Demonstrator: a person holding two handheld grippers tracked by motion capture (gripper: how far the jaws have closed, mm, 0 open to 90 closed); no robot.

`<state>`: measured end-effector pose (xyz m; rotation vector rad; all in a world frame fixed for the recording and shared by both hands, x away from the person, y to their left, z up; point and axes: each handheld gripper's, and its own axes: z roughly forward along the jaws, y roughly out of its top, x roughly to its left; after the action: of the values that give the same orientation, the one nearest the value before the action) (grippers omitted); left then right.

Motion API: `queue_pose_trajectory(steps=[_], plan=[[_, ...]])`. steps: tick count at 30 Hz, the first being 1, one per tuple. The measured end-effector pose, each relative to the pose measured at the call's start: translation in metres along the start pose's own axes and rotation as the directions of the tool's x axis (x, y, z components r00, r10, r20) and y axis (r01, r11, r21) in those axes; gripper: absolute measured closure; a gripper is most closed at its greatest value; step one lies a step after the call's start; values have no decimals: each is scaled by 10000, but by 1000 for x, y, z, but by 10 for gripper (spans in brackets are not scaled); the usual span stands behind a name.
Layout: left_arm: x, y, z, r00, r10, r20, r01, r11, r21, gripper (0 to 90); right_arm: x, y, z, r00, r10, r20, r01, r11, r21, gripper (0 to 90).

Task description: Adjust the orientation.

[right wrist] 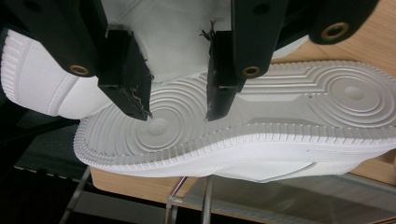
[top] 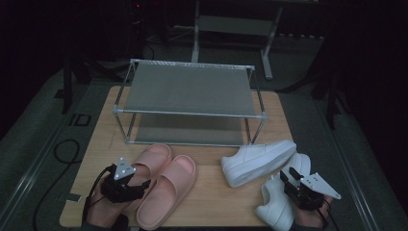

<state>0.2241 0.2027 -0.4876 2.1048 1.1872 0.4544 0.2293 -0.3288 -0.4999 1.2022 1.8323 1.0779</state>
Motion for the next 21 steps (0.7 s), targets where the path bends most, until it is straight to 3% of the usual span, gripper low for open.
queue_pose_trajectory(steps=[5,21], plan=[[4,-3,3,9998,-160,82,160,9999,49,334,0,0,0,10000,-8,-9,8,10000,7,594],[-1,-4,19,9992,138,362,-135,9999,-87,316,0,0,0,10000,-17,-34,17,10000,-12,592]])
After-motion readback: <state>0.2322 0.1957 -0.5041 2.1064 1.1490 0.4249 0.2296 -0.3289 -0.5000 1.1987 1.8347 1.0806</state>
